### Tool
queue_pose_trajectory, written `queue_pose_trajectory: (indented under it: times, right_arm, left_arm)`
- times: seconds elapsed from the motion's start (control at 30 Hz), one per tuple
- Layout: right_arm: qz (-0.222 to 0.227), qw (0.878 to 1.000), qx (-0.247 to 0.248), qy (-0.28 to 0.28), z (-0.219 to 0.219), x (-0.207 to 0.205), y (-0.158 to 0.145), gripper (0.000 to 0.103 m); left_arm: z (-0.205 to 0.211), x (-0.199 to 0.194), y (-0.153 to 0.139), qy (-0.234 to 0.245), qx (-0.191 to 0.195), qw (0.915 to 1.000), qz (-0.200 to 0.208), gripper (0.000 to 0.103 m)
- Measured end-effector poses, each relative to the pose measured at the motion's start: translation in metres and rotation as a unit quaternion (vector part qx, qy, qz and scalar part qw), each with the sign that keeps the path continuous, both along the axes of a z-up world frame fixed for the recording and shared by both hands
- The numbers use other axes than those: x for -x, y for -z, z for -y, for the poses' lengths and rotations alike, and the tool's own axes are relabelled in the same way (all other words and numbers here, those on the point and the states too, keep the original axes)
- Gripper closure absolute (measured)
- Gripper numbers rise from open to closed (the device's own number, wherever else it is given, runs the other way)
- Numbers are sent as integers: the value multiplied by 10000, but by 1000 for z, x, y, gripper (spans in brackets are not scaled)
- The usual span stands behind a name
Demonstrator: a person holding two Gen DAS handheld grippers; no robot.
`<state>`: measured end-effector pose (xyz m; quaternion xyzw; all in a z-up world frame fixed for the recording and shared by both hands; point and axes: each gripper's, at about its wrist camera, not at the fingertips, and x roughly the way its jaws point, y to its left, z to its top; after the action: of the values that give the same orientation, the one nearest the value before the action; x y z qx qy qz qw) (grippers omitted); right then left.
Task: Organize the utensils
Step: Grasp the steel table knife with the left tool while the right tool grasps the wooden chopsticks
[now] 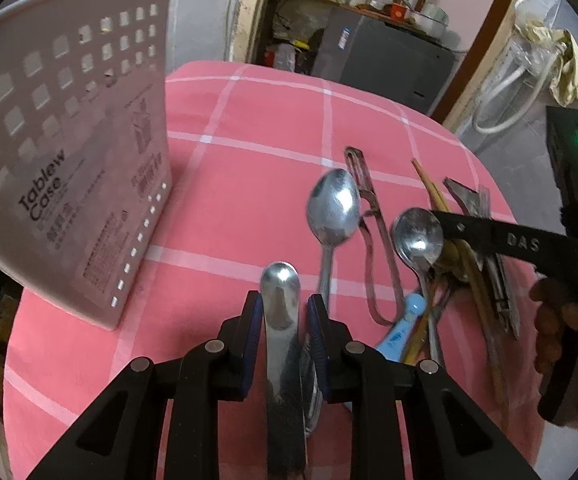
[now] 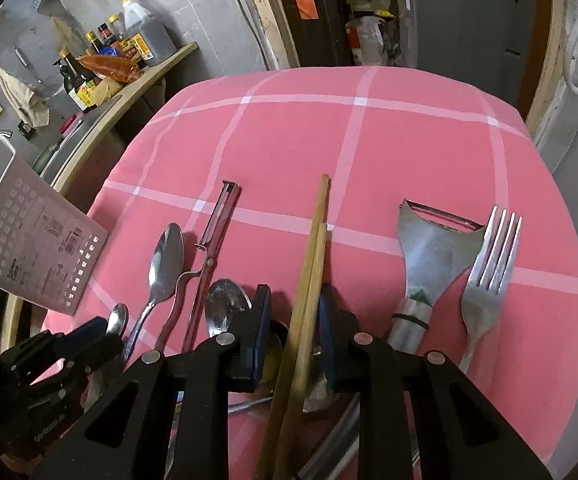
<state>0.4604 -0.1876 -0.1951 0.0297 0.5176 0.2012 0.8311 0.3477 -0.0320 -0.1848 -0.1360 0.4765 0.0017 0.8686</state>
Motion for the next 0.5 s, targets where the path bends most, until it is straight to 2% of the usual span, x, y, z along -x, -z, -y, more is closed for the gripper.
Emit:
queue_pose_trajectory:
  times: [0.13, 0.2, 0.27, 0.33, 0.4, 0.5]
  right_arm:
    - [-106, 9999, -3, -54, -1, -2, 1, 82]
    - [-168, 9998, 27, -87, -2, -3, 1, 82]
    - [-207, 9997, 78, -132, -4, -5, 0, 82]
    - [-198, 9995, 189, -139, -7, -5, 0, 87]
    - [-178, 9995, 237, -56, -4, -4, 0, 92]
    - [-313, 9992, -204, 165, 5, 0, 0, 97]
  left_arm:
    - [10, -2, -1, 134, -232, 9995, -146, 82]
    - [14, -5, -2, 191, -315, 9991, -231, 86]
    - [17, -7, -2, 236, -359, 9986, -295, 86]
    - [18, -8, -3, 234, -378, 9985, -313, 86]
    - [15, -8, -3, 129, -243, 9992, -300, 87]
    - [5, -3, -2, -26, 49, 9995, -300, 87]
